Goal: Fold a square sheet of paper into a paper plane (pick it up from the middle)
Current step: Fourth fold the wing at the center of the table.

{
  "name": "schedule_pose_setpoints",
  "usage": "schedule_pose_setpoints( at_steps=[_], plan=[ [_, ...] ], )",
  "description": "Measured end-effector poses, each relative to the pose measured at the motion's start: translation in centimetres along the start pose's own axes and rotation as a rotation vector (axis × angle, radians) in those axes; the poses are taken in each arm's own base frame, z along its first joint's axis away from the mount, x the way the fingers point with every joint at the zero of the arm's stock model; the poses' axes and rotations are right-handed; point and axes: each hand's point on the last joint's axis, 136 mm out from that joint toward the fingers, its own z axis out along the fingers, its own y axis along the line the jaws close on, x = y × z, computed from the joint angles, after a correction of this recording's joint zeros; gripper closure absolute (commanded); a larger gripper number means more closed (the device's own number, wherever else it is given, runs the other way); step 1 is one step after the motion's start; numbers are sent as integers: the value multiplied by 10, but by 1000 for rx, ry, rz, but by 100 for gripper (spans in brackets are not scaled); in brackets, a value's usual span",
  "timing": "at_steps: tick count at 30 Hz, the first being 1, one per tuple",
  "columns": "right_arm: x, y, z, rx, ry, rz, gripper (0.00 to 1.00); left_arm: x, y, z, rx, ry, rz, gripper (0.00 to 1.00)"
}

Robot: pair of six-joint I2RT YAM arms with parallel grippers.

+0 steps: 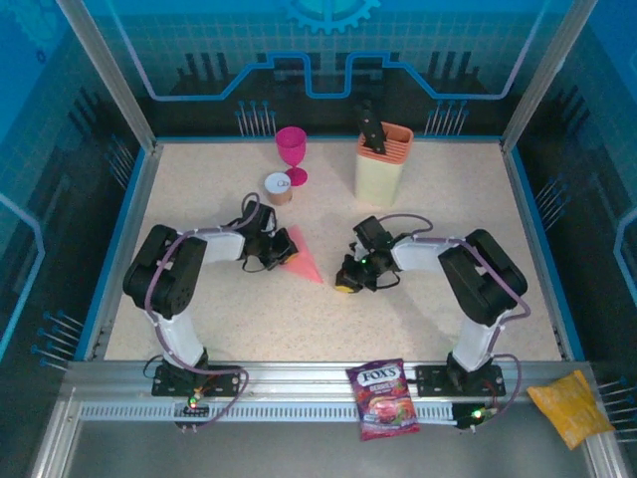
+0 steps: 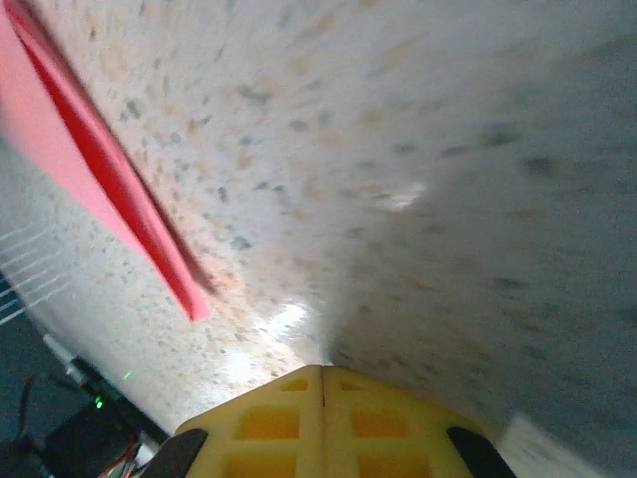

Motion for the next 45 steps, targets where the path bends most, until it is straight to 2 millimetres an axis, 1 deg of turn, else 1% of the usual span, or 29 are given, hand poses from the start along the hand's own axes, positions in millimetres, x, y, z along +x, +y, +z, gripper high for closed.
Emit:
schedule_pose_setpoints(
  at_steps=[2, 4, 6, 8, 11, 13, 14, 16, 20, 26, 31, 37, 41, 45],
  plan=[
    [-6, 1, -7, 17, -23, 3, 100, 6, 0, 1, 10, 1, -1, 99],
    [-12, 11, -12, 10, -39, -11, 100, 11, -2, 2, 15, 6, -5, 99],
    [-17, 30, -16, -14, -54, -42, 100, 17, -4, 4, 19, 14, -3, 99],
    [-24, 53, -19, -46, -70, -83, 100, 24, -7, 7, 22, 25, 1, 99],
    [-25, 79, -13, -76, -72, -133, 100, 32, -11, 9, 25, 38, 3, 100],
    [-24, 85, -4, -76, -58, -148, 100, 35, -12, 10, 26, 43, 2, 99],
    [-23, 84, 2, -70, -48, -150, 100, 36, -13, 11, 27, 44, 1, 99],
    [-21, 78, 15, -50, -26, -137, 100, 36, -13, 11, 28, 45, -4, 99],
    [-17, 53, 39, -1, 22, -77, 100, 36, -13, 11, 27, 45, -16, 99],
    [-18, 50, 40, -17, 29, -54, 100, 36, -13, 11, 26, 46, -19, 98],
    [-17, 45, 40, -22, 32, -50, 100, 33, -13, 10, 13, 47, -29, 90],
    [-17, 43, 41, -32, 33, -51, 100, 28, -14, 11, 0, 92, -49, 88],
    [-16, 42, 42, -39, 36, -51, 100, 15, -13, 9, -8, 84, -49, 87],
    [-16, 39, 44, -39, 37, -50, 100, -4, -10, 5, -16, 53, -56, 87]
  ],
)
